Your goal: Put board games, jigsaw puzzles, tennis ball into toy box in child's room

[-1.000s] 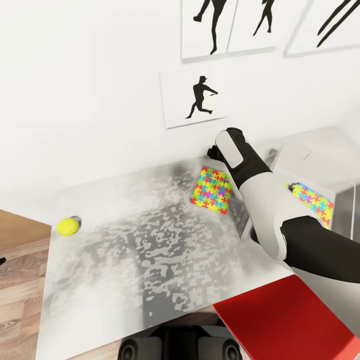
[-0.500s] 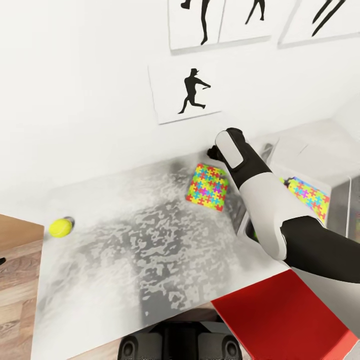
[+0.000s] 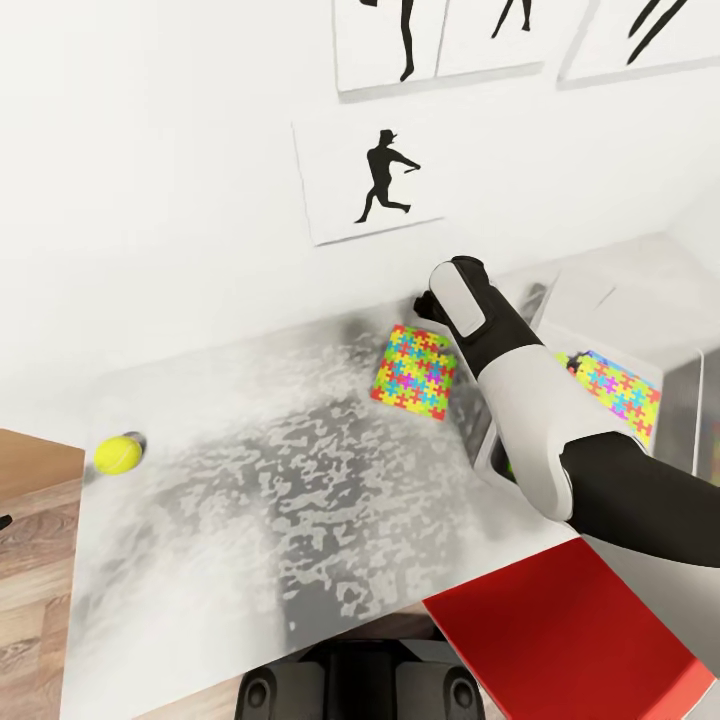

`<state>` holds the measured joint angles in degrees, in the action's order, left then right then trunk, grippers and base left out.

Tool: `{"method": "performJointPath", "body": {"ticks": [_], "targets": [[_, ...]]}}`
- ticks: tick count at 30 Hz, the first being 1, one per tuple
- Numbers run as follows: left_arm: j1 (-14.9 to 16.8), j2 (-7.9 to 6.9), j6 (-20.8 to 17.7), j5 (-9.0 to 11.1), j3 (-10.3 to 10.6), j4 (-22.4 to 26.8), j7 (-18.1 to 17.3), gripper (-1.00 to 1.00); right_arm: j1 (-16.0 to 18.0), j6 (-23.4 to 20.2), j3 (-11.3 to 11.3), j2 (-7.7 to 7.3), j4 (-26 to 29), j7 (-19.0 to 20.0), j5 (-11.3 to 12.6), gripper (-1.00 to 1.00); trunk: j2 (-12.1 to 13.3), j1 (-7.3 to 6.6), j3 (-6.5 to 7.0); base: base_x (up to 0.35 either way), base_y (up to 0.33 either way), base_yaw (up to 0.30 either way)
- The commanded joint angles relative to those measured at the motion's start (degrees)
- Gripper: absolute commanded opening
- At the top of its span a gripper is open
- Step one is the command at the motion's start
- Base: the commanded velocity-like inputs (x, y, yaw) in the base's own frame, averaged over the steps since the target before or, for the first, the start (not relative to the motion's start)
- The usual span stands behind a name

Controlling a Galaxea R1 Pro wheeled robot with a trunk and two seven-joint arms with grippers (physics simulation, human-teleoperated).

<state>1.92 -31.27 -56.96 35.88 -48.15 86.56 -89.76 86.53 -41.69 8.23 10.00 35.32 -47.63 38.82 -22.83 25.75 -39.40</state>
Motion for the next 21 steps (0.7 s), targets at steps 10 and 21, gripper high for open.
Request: {"method": "performJointPath", "body": {"ticks": [10,21], "targets": [[0.02,-0.02,-0.61,-0.09,-0.02,0.01,-0.24,1.00,0.04,-0.24,0.12,0.00,0.02,-0.45,0.37,1.00,-0.09,0.03,-0.09,0.000,0.000,-0.001],[0.02,-0.02,-0.61,-0.10,-0.02,0.01,-0.24,1.00,0.04,-0.34,0.12,0.00,-0.68,-0.45,0.37,1.00,-0.09,0.03,-0.68,0.000,0.000,-0.067]]}}
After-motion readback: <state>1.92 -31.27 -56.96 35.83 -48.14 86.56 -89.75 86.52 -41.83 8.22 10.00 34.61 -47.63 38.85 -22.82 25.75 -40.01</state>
